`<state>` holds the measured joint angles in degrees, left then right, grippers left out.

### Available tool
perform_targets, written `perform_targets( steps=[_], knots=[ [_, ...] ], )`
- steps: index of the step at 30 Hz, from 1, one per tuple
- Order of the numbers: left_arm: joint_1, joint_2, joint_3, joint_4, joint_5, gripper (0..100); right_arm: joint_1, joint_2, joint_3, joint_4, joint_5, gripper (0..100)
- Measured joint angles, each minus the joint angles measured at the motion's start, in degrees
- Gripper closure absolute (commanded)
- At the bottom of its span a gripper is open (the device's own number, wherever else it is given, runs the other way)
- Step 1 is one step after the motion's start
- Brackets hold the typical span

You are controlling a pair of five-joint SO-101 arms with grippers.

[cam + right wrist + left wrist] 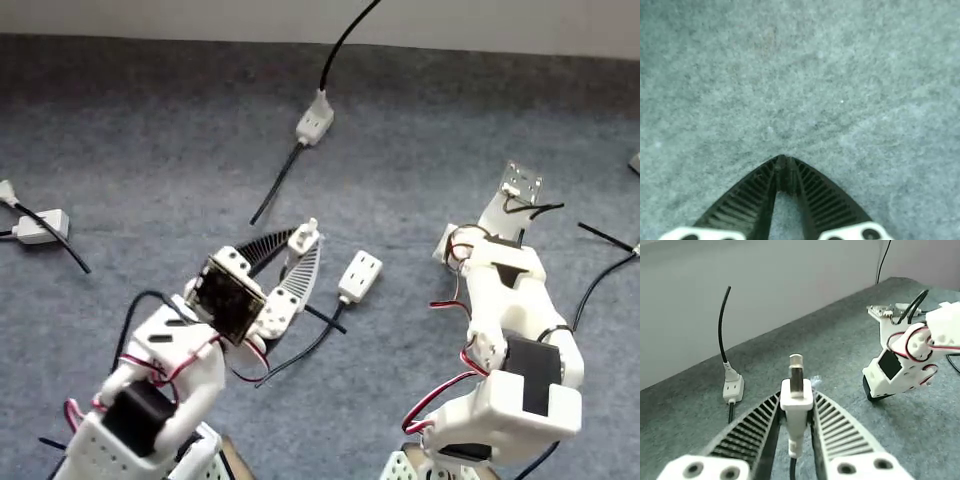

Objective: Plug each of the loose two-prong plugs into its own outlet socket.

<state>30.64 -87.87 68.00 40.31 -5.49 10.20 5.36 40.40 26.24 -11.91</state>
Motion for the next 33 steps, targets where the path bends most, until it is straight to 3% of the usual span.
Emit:
perform_targets(
  steps=[7, 11, 20, 30, 33],
  knots=[
    [0.2, -11.4, 22.9, -18.3, 0.0, 99, 0.0, 0.0, 0.0, 0.0, 0.0, 99.2],
    [0.2, -14.9, 28.2, -25.2, 0.0, 99, -0.1, 0.0, 0.0, 0.0, 0.0, 99.2],
    [0.2, -15.3, 28.3, -20.2, 0.0, 99, -2.5, -5.2, -0.7, 2.8, 0.0, 99.2],
    [4.8, -15.3, 28.3, -16.2, 0.0, 99, -12.6, -41.9, -0.7, 18.7, 0.0, 99.2],
    [5.1, -15.3, 28.3, -16.2, 0.0, 99, -17.7, -52.5, -0.7, 22.5, 4.6, 99.2]
  ],
)
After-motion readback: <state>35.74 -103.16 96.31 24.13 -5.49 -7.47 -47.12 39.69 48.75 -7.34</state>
